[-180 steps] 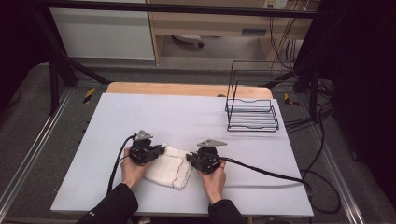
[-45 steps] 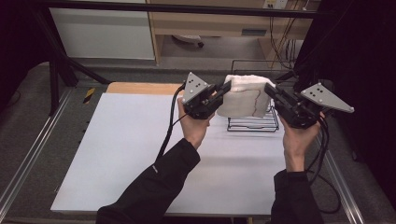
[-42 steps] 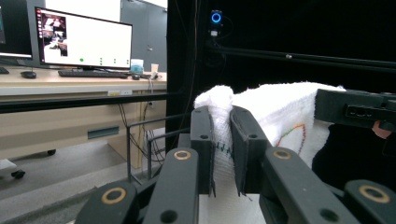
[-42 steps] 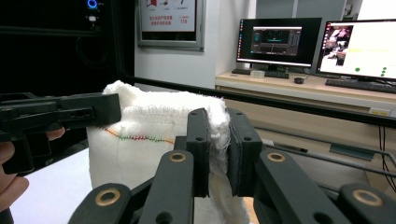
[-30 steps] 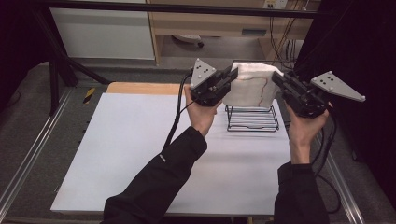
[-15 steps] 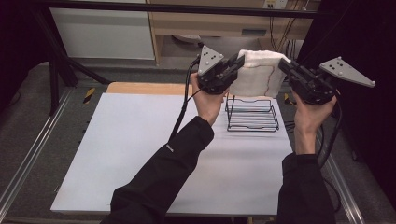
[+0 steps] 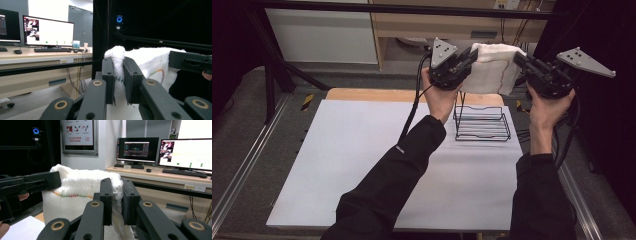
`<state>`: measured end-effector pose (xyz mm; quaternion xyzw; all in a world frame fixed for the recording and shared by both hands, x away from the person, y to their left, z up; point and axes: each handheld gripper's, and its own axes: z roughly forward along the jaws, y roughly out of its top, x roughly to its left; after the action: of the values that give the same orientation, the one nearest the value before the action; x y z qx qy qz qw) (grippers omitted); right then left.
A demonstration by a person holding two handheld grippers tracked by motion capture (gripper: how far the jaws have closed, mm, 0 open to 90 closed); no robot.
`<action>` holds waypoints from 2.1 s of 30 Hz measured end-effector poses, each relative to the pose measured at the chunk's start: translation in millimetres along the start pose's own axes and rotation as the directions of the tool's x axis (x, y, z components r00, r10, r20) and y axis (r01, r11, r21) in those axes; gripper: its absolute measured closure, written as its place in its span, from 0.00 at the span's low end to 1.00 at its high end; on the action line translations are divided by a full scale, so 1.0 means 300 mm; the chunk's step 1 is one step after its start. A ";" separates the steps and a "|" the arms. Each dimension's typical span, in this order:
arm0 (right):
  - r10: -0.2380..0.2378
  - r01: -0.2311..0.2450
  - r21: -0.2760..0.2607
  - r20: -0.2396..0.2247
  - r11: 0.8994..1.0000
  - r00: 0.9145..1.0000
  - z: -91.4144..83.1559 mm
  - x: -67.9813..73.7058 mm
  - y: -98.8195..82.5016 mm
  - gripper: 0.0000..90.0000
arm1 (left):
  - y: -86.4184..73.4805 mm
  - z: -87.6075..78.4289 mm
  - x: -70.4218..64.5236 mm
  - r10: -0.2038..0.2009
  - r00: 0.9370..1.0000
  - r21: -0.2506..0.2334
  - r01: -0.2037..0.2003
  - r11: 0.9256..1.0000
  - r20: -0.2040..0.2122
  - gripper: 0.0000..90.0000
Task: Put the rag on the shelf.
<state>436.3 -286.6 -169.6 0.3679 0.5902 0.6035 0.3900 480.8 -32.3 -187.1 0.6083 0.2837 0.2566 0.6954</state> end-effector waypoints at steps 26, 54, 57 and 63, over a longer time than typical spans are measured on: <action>0.018 -0.018 0.031 0.016 0.999 1.000 0.140 -0.072 0.003 0.90 | -0.007 0.118 0.073 0.040 0.997 0.024 -0.039 0.999 -0.058 0.89; 0.033 -0.040 0.108 0.066 0.993 0.997 0.075 -0.161 -0.109 0.90 | -0.137 0.177 -0.001 0.041 0.999 0.114 -0.042 0.993 0.012 0.88; 0.030 -0.038 0.114 0.067 0.993 0.997 0.063 -0.168 -0.122 0.90 | -0.147 0.178 -0.007 0.051 0.999 0.123 -0.052 0.991 0.013 0.88; 0.028 -0.035 0.122 0.058 0.992 0.998 0.049 -0.166 -0.146 0.90 | -0.170 0.165 -0.006 0.051 0.998 0.144 -0.054 0.988 0.021 0.88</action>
<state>472.2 -325.5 -212.2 0.4172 0.6092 0.5615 0.3736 515.1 -74.9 -232.7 0.6666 0.2794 0.2481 0.6449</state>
